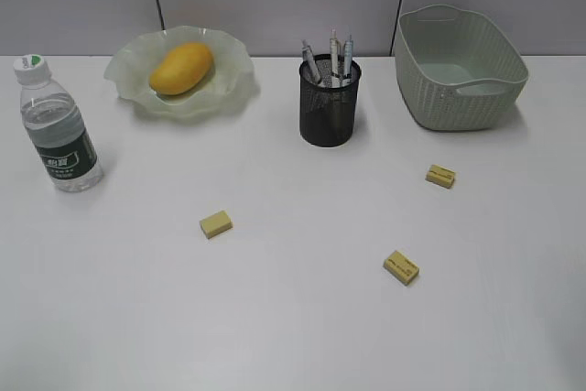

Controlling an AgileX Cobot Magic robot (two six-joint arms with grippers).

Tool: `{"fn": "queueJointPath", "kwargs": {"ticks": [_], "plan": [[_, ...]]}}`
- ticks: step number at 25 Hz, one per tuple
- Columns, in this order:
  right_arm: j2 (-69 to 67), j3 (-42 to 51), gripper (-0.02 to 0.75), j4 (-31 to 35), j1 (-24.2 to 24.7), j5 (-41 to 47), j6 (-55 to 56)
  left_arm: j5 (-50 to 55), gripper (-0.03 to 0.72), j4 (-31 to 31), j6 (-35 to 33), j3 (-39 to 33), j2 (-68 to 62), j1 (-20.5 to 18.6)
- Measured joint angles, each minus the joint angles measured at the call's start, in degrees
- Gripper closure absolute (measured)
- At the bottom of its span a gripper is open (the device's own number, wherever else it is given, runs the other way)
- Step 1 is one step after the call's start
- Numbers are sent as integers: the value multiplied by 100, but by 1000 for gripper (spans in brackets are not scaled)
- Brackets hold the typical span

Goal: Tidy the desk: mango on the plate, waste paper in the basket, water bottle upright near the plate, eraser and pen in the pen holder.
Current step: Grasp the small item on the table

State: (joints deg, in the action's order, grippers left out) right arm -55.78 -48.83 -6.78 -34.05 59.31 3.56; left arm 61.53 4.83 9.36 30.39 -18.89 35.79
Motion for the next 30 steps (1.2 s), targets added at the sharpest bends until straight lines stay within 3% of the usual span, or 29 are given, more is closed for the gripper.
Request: {"fn": "queueJointPath", "kwargs": {"ticks": [8,14,24,30], "plan": [[1887,964,273,5,0,963,-184,-19,296,-1,0,0,-21,0],[2718,1133,272,193,0,1011,-248,-617,295,39,0,233,-750,0],[3006,1533,272,284,0,1022,-252,-1720,213,74,-51,1132,-3823,0],[3266,1542,271,284,0,1029,-260,-2192,202,74,-763,1894,-5461,0]]}}
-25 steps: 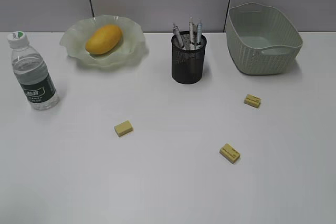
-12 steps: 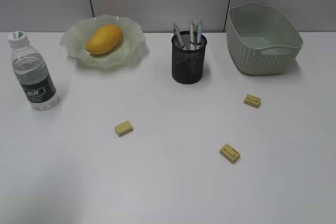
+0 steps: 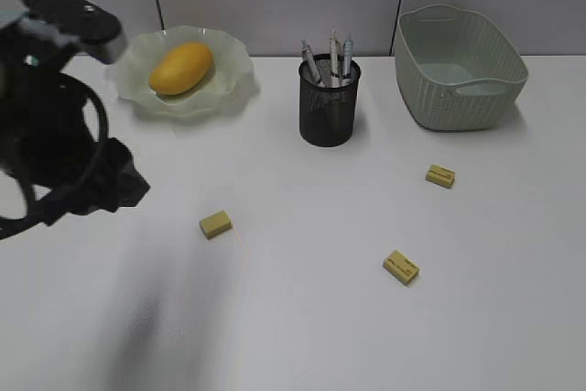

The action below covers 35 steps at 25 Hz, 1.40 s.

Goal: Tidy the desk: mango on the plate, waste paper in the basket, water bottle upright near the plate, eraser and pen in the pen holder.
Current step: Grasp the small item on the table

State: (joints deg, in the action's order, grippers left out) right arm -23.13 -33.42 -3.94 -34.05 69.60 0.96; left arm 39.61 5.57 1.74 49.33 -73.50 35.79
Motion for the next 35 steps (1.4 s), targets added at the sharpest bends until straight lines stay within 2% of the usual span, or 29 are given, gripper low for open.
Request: {"fn": "queueJointPath", "kwargs": {"ticks": [6,13,19,29,35], "plan": [[27,0,271,0,0,0,6,-60,200,5,-629,716,-1404,0],[27,0,271,0,0,0,6,-20,160,5,-993,1532,-2658,0],[27,0,270,0,0,0,1,516,157,-20,-1258,2212,-3570,0],[27,0,271,0,0,0,6,709,157,-64,-1625,2761,-4505,0],[27,0,271,-11,0,2,40,811,196,-356,-1847,3027,-4816,0]]}}
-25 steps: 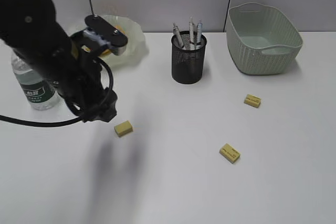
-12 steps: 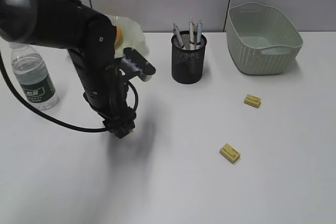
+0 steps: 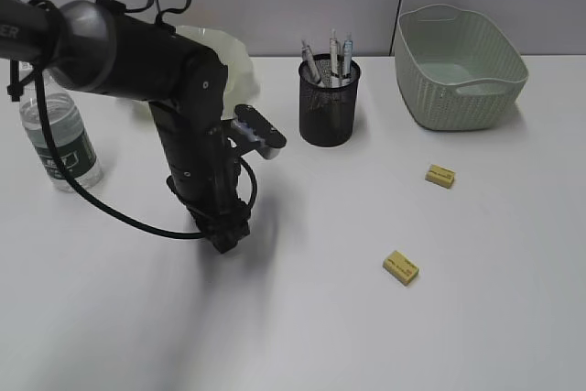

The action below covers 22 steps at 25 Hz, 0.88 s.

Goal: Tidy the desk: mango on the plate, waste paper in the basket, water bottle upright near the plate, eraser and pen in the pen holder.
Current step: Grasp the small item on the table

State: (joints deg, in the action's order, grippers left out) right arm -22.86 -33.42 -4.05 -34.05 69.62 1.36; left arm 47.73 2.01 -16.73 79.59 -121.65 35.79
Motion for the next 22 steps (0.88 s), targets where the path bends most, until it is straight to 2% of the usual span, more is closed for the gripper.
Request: {"fn": "queueJointPath", "kwargs": {"ticks": [4,9,10,17,22], "plan": [[0,0,273,-17,0,0,25,81,274,-58,-24,104,-77,0],[0,0,277,-17,0,0,26,109,473,-29,-24,111,-78,0],[0,0,277,-17,0,0,26,116,488,-29,-24,111,-78,0],[0,0,277,-17,0,0,31,206,486,-92,-24,111,4,0],[0,0,277,-17,0,5,31,185,486,-129,-18,106,669,6]]}}
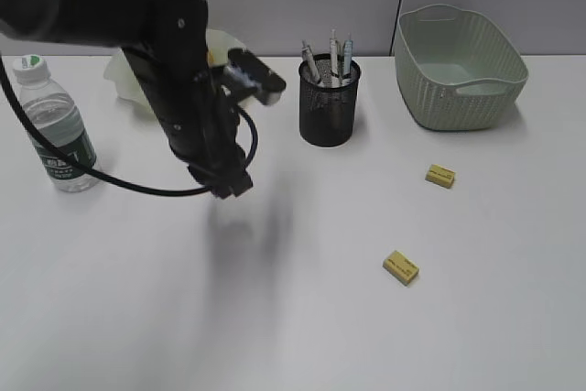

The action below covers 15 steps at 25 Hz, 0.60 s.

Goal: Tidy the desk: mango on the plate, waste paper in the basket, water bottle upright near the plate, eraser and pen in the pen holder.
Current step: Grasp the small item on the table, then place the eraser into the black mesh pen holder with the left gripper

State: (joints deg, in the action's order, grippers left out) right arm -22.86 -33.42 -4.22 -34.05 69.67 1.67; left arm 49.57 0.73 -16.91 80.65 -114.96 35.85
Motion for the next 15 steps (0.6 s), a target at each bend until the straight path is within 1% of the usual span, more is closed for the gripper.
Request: {"fn": "queueJointPath", "kwargs": {"ticks": [3,7,10,15], "plan": [[0,0,277,0,0,0,6,-360,486,-6,0,35,470,0],[0,0,279,0,0,0,6,-884,486,-151,0,538,737,0],[0,0,279,0,0,0,6,-1664,486,-578,0,919,738,0],[0,0,279,0,0,0,6,-3193,486,-1367,0,1030,588,0]]}}
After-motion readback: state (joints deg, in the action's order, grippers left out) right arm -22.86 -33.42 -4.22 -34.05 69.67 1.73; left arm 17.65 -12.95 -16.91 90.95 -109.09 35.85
